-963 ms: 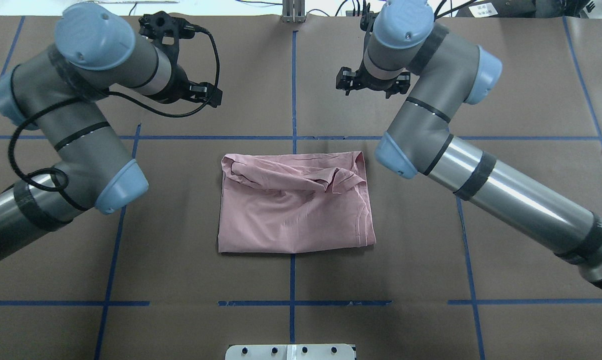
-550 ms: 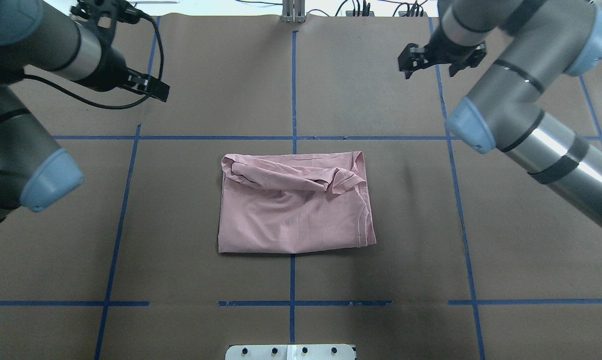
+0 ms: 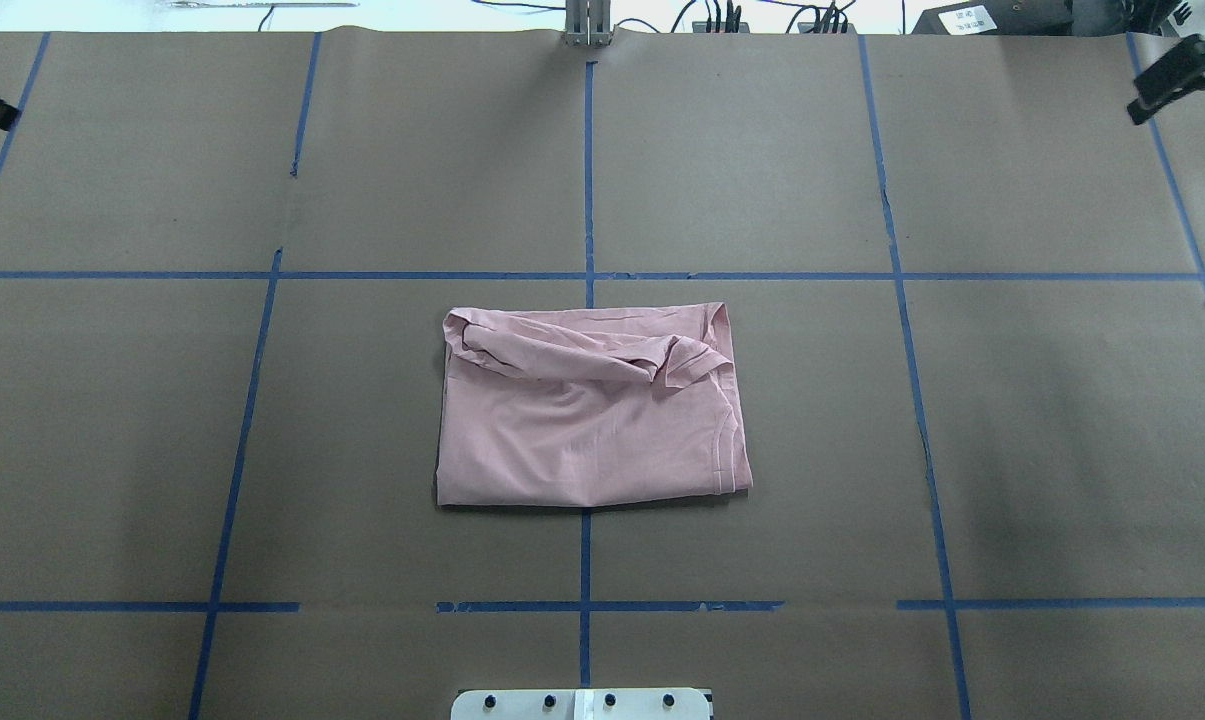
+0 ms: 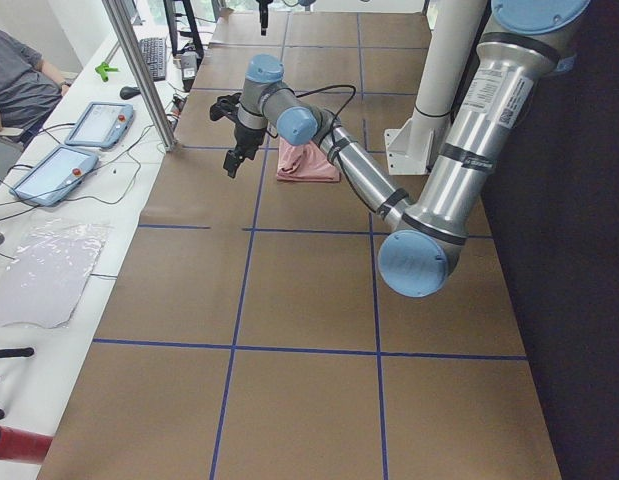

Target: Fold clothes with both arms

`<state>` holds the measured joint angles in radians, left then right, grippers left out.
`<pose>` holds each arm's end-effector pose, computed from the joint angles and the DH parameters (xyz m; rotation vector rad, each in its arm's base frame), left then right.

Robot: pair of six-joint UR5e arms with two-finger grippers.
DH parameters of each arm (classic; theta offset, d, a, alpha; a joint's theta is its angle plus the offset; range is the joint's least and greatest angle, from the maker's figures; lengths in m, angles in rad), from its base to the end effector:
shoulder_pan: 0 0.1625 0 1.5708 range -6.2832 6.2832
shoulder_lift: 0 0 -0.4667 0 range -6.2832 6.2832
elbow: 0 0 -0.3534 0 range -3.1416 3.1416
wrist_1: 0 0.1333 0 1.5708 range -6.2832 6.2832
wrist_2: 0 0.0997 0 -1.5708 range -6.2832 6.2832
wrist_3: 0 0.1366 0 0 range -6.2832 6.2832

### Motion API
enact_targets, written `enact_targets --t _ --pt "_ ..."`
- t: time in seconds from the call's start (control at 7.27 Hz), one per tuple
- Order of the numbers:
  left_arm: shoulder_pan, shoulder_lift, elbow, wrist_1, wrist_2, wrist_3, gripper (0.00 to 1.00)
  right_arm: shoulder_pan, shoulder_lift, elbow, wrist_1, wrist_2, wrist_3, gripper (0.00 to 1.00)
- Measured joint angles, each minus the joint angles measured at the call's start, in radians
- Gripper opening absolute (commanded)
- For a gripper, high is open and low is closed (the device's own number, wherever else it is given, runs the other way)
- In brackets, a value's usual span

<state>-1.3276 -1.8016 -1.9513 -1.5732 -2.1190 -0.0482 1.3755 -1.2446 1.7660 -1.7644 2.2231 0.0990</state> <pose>0.0709 -0.5437 0.4519 0.5169 0.6145 0.3526 -0.0642 -0.5840 0.4992 0.2181 -0.6866 -0.1990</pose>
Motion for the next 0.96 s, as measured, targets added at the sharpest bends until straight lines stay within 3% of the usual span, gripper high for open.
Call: enact_targets --t 0.41,0.69,0.96 --pt "-0.232 0.151 0.109 -0.005 -0.134 0.159 1.00 0.170 -0.233 -0.003 -0.046 0.017 -0.221 1.00" --pt "-0.271 0.225 0.207 -0.015 -0.174 0.178 1.00 0.201 -0.403 -0.005 -0.002 0.044 -0.229 1.00" --pt "-0.279 0.282 0.246 -0.021 -0.210 0.196 1.00 0.211 -0.500 -0.006 0.057 0.103 -0.228 1.00"
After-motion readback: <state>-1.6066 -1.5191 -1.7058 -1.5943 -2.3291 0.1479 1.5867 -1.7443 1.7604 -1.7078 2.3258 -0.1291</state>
